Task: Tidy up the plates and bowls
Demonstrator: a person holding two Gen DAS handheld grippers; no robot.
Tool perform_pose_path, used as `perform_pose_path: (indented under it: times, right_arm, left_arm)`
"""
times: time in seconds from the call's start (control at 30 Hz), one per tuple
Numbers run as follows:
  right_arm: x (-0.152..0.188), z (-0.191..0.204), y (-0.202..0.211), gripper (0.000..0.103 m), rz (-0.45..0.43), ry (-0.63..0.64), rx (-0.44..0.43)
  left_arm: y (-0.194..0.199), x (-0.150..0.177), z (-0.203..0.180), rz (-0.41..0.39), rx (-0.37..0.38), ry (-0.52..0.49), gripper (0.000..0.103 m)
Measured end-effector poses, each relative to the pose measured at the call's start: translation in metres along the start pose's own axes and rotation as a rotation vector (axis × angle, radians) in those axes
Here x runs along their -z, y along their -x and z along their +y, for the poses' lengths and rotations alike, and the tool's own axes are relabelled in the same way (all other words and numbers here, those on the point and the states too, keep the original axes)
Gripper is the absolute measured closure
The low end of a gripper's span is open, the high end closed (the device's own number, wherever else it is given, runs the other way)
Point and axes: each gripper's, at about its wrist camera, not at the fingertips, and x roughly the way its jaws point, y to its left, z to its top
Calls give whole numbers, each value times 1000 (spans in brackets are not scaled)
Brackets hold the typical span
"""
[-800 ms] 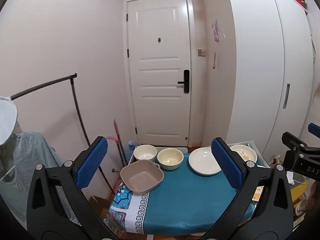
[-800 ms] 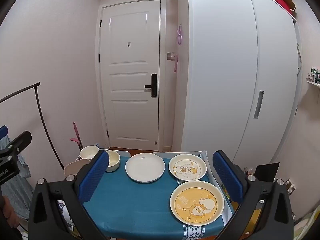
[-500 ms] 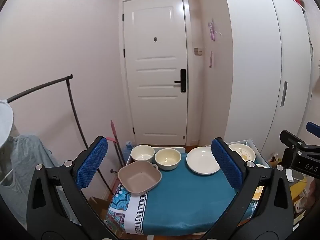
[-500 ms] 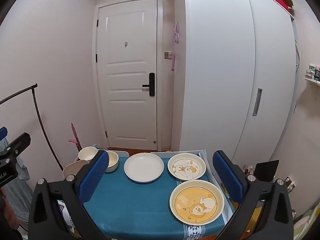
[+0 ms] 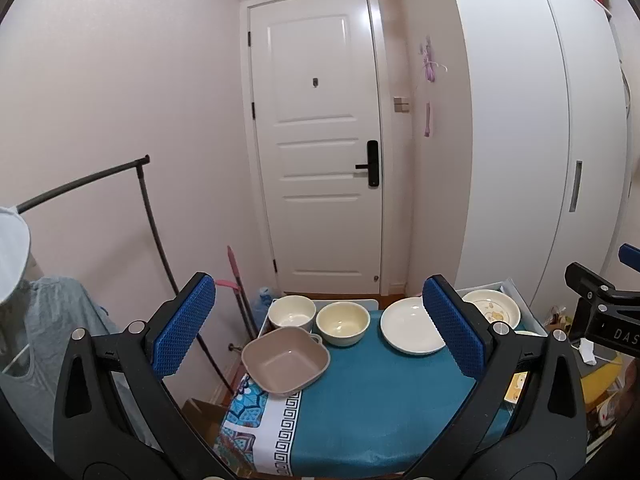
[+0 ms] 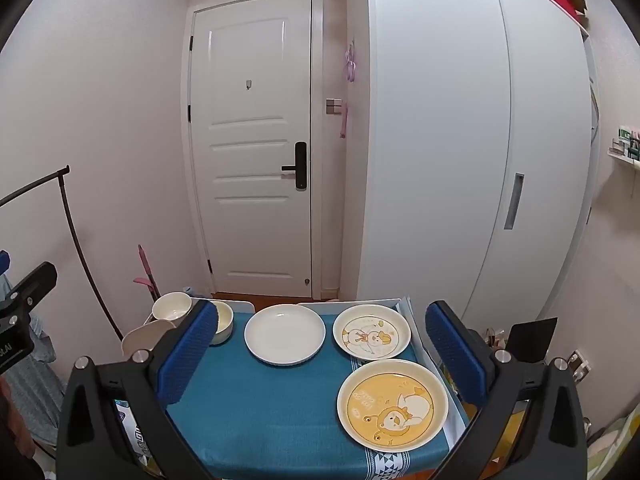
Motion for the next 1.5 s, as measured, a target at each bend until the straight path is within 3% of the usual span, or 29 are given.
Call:
perform_pose_path:
  times: [1.5]
  right_arm:
    - [-4,-3,-13,0,11,-8,5]
  left_arm:
    - [-10,-4,-5,-16,13,-37,0]
